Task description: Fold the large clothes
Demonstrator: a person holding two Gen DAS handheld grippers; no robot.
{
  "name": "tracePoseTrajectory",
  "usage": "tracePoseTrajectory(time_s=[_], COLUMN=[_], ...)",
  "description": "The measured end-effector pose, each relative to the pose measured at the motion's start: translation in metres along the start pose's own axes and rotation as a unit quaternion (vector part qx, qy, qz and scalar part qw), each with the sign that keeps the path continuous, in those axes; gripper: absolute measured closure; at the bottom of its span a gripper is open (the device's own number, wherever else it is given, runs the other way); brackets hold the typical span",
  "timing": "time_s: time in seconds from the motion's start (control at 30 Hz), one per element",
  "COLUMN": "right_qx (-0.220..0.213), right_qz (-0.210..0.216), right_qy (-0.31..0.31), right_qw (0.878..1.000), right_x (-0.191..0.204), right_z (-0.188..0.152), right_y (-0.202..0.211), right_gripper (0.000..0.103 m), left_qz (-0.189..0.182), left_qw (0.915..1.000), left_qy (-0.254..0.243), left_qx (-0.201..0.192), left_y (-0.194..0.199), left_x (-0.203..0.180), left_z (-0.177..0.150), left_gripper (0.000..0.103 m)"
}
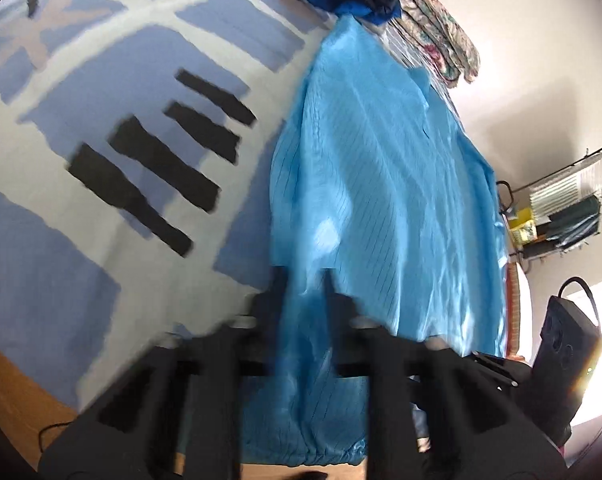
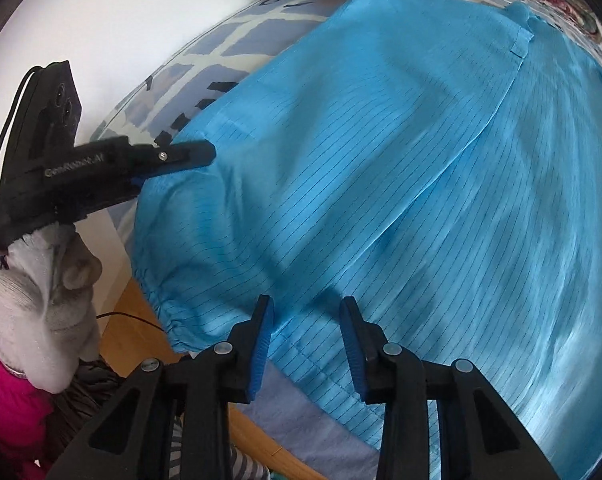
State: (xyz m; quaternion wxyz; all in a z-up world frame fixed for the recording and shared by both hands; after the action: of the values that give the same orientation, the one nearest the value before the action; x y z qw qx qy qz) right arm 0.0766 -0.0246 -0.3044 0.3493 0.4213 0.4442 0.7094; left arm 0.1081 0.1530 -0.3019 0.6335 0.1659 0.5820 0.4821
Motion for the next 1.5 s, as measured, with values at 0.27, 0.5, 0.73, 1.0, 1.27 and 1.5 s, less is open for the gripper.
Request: tracePoseTrajectory(time_s=[0.27, 0.5, 0.73, 1.0, 1.27, 1.5], right_qx=[-0.013, -0.077, -0.043, 0.016, 0.026, -0.06], right_qz=[0.033, 0.035, -0.001, -0.139, -0.151, -0.038], right_qy=[-0.038, -0.02, -0.004, 0.02, 0.01, -0.068], right_qw=[0.999, 0.996, 0.999, 0.99, 0.988, 0.995], right_x=[-0.004, 0.01, 0.036, 0.035, 0.016, -0.009], right_z=[0.017, 0.108, 0.218, 0.274, 0.27, 0.26], right_y=[0.012, 0.05, 0.008, -0.059, -0.074, -0.01], right_gripper=[0.064, 0.043, 0.04, 0.041, 0.103, 0.103], left_qz=[0.005, 0.015, 0.031, 0.032, 0.024, 0.018], left_qw=[0.9988, 0.997, 0.9916, 0.9878, 0.9851, 0.9739], left_qy=[-0.033, -0.051, -0.104, -0.137, -0.159, -0.215], left_qx=[-0.036, -0.057, -0.07, -0.068, -0.063, -0.071], left_y=[0.016, 0.028, 0.034, 0.031, 0.032, 0.046], left_x=[-0.013, -0.016, -0.038, -0.054, -0.069, -0.108], left_z=[0.0, 0.002, 0.005, 0.008, 0.006, -0.002], left_gripper=[0.101, 0.102, 0.102, 0.102, 0.103, 0.103])
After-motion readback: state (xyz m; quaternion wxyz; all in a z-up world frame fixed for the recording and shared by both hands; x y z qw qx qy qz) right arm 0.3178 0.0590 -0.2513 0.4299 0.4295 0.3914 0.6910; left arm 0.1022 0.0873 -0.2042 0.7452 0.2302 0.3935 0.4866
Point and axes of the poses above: each gripper's, at about its wrist camera, not at the fingertips, and y roughly against the way its jaws point, x to its left, z to its top, the point moved 6 cm from there along -y, roughly the way its jaws point, and after that the axes turned 4 degrees about -y, right-handed, at the moved point
